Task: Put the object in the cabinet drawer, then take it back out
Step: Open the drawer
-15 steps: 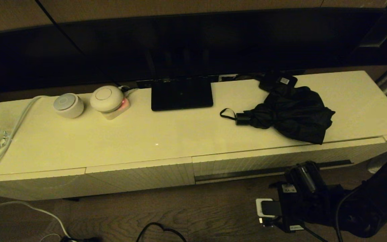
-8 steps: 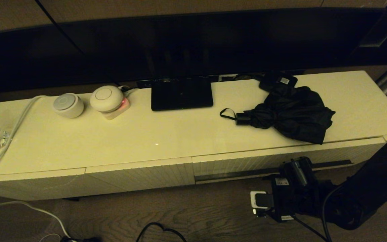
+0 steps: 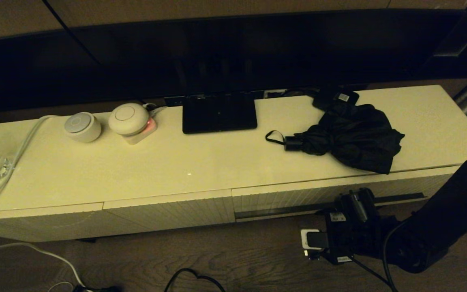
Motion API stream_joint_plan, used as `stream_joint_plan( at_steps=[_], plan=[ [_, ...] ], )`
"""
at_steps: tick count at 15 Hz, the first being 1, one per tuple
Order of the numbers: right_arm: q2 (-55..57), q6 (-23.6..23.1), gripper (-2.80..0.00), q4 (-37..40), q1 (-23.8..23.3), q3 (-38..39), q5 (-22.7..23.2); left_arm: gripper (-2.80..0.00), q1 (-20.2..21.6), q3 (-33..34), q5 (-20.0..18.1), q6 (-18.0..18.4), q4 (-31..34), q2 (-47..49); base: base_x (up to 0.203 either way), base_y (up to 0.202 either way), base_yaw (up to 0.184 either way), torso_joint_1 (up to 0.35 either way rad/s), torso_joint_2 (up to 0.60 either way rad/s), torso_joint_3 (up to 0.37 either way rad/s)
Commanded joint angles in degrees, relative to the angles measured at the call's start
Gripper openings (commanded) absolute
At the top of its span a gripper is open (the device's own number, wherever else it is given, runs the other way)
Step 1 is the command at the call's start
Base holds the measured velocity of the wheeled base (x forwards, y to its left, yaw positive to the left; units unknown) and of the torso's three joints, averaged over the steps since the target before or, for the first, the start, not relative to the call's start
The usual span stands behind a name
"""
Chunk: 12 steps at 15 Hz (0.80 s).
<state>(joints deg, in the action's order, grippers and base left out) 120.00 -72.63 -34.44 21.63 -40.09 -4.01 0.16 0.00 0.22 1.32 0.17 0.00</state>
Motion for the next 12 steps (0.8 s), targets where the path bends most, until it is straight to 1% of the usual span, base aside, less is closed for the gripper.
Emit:
stream_joint_plan(
  at_steps=[1,9,12],
  plan=[
    [0.49,-0.41,0.0,-0.19,-0.01,-0.07,-0.03,-2.8,0.02,0.18,0.04,0.0,0.0,0.0,0.0,0.0,0.0,0.0,0.0,0.0],
    [0.04,-0.14,0.0,-0.55,-0.09,0.39,0.15,-2.8,0.02,0.18,0.04,0.0,0.0,0.0,0.0,0.0,0.0,0.0,0.0,0.0],
    [-3.37,-0.14,0.0,-1.05,-0.01,1.59,1.87,-2.8,0.02,0.18,0.04,0.0,0.0,0.0,0.0,0.0,0.0,0.0,0.0,0.0]
  ],
)
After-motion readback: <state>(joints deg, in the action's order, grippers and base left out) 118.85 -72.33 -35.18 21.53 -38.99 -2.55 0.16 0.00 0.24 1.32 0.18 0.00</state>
